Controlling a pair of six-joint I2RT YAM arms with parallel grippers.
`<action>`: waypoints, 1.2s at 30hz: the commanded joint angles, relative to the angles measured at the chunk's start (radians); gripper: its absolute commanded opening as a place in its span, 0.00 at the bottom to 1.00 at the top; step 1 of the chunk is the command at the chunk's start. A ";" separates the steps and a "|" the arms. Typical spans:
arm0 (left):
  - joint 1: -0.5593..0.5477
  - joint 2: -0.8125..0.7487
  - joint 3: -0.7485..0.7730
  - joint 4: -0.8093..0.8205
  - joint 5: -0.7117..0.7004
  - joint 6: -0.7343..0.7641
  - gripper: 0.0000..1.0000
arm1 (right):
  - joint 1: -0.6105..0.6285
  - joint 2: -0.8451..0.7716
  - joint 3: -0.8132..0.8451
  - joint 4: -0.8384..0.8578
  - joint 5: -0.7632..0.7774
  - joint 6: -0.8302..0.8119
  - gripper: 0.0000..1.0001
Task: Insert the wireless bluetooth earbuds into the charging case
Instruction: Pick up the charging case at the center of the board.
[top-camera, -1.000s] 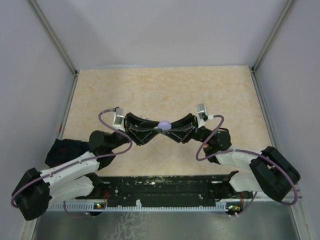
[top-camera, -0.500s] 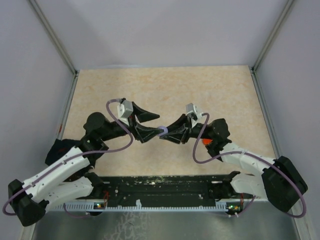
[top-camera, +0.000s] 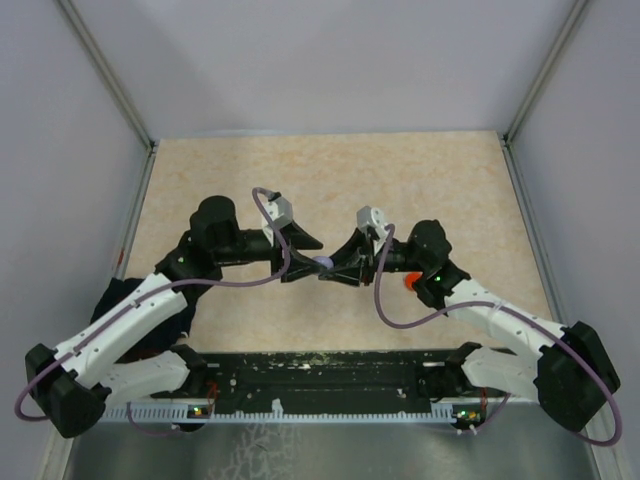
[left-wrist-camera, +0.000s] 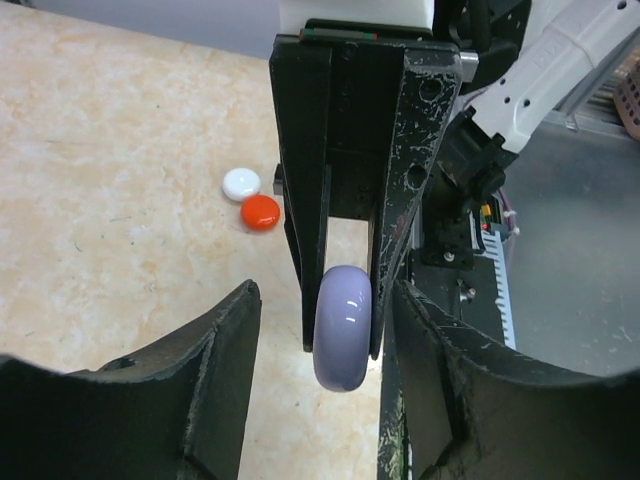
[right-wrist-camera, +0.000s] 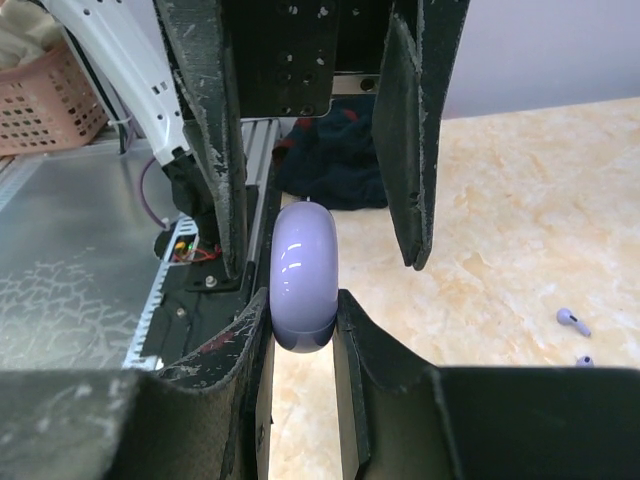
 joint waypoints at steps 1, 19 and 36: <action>0.035 0.010 0.038 -0.043 0.137 0.023 0.59 | -0.007 -0.021 0.071 -0.070 -0.032 -0.089 0.00; 0.061 0.021 -0.010 0.040 0.183 -0.050 0.00 | -0.007 0.001 0.048 -0.003 -0.019 -0.100 0.27; 0.061 -0.071 -0.145 0.285 0.108 -0.177 0.00 | -0.007 0.024 -0.067 0.370 0.047 0.143 0.42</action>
